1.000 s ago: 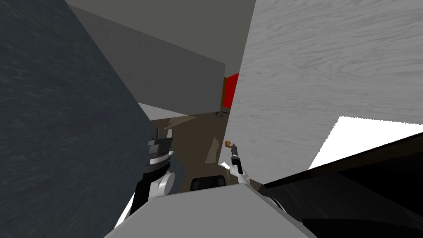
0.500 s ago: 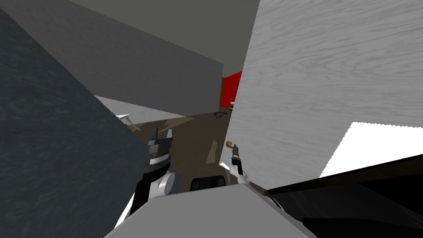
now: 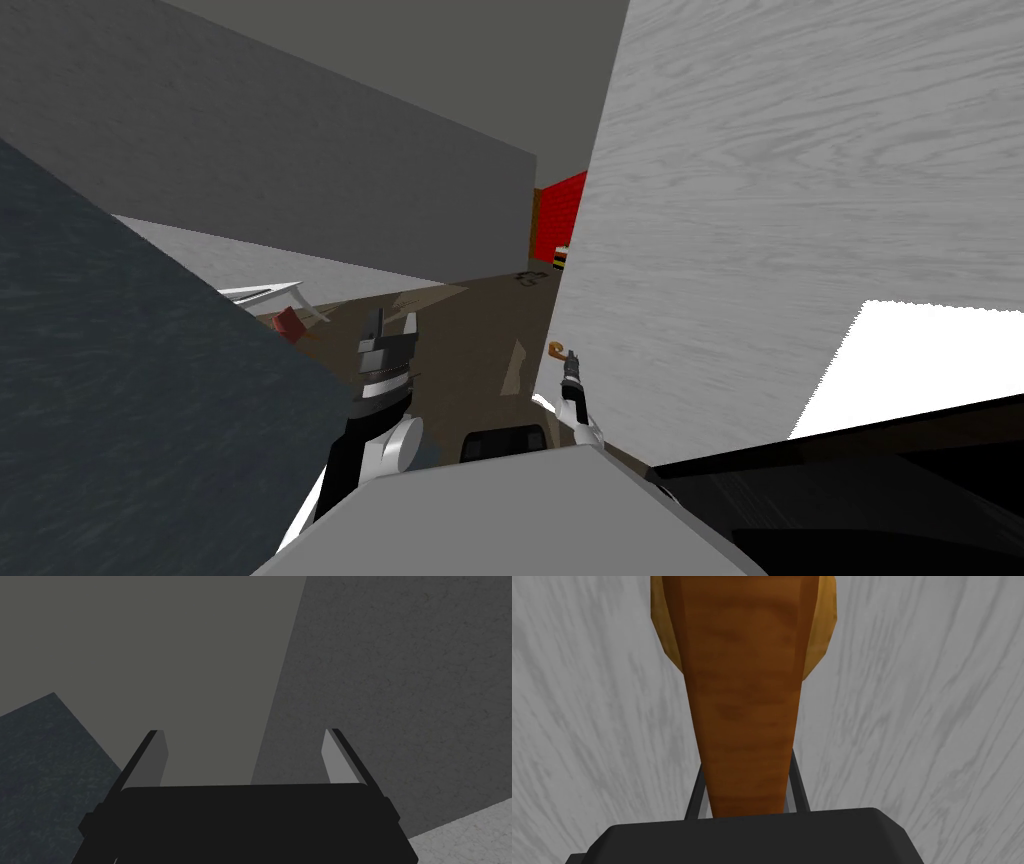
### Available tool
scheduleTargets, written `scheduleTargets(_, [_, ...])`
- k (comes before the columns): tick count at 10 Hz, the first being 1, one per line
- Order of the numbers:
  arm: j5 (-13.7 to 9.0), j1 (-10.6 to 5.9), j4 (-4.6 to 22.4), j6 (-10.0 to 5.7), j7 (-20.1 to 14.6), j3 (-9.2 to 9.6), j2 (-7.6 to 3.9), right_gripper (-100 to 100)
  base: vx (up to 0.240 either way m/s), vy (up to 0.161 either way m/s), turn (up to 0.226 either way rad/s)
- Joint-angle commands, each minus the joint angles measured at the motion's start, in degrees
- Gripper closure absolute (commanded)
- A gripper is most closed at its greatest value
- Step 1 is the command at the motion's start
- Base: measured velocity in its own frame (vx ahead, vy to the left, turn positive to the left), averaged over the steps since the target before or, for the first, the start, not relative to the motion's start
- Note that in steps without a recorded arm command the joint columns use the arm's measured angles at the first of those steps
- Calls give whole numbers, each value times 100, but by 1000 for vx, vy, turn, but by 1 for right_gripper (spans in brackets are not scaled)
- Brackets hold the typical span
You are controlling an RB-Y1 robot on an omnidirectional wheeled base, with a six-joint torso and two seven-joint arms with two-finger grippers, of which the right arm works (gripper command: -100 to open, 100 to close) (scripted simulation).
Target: Push the door open
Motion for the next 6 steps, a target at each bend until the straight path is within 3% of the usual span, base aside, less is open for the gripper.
scheduleTargets(1, [-59,-18,-74,-59,61,-123,1,100,186,32,-74])
scheduleTargets(6, [-191,-34,-83,-98,236,-356,309,100,180,21,-70])
